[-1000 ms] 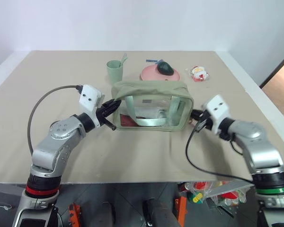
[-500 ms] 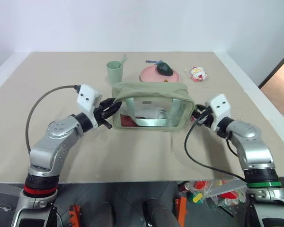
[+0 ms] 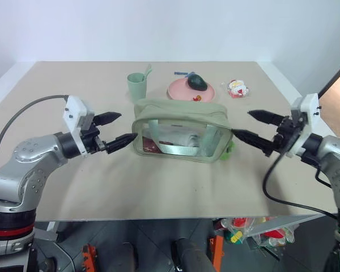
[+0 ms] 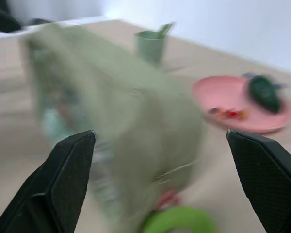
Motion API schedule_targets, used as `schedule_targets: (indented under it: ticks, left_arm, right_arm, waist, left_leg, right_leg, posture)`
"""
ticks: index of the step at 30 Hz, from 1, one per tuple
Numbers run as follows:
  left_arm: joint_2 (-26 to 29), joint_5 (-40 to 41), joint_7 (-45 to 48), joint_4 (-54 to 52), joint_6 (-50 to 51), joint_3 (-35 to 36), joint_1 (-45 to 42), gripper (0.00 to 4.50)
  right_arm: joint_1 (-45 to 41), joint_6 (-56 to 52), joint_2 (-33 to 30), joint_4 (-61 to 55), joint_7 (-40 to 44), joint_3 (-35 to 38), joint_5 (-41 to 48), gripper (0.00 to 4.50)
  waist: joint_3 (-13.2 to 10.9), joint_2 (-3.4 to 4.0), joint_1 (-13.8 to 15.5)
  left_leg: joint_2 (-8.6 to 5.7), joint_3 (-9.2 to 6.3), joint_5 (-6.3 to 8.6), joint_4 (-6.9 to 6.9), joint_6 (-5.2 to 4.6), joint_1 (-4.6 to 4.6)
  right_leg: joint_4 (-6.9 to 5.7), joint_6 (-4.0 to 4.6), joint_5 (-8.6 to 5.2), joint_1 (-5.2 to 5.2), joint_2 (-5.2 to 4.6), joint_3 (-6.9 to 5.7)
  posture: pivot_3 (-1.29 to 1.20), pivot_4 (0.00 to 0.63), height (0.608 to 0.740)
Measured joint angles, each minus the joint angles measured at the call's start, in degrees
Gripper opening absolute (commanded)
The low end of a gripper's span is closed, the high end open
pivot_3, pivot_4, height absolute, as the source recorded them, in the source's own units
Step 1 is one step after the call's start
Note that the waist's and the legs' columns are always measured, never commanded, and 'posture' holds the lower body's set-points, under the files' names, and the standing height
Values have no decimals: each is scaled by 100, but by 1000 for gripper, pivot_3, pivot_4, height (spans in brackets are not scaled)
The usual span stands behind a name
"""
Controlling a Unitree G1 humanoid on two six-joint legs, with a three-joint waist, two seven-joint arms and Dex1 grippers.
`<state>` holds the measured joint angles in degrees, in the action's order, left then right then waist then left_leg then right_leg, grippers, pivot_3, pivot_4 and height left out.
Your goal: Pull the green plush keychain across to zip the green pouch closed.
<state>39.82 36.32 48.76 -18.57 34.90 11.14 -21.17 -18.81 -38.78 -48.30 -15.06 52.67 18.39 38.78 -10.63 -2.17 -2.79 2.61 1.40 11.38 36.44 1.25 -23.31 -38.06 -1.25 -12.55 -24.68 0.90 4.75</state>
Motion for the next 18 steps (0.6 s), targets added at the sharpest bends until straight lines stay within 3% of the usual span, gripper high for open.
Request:
schedule_targets:
  ticks: [10, 18]
  left_arm:
    - [-88, -517, -43, -205, -688, -186, 704, 4482]
    - [-360, -885, -511, -400, -1122, -216, 1337, 4482]
  right_arm:
    - [821, -915, -69, -1008, -170, 11, 764, 4495]
    - [1250, -457, 180, -1280, -368, -78, 526, 4495]
  waist:
    - [-1, -3, 4]
    - [-2, -6, 6]
  left_leg:
    - [-2, 12, -1, 8, 1, -2]
    - [0, 11, 3, 5, 4, -13]
  right_leg:
    - [0, 4, -2, -4, -7, 5]
    - [0, 0, -4, -20, -4, 4]
  posture:
    - [0, 150, 740]
    - [0, 150, 740]
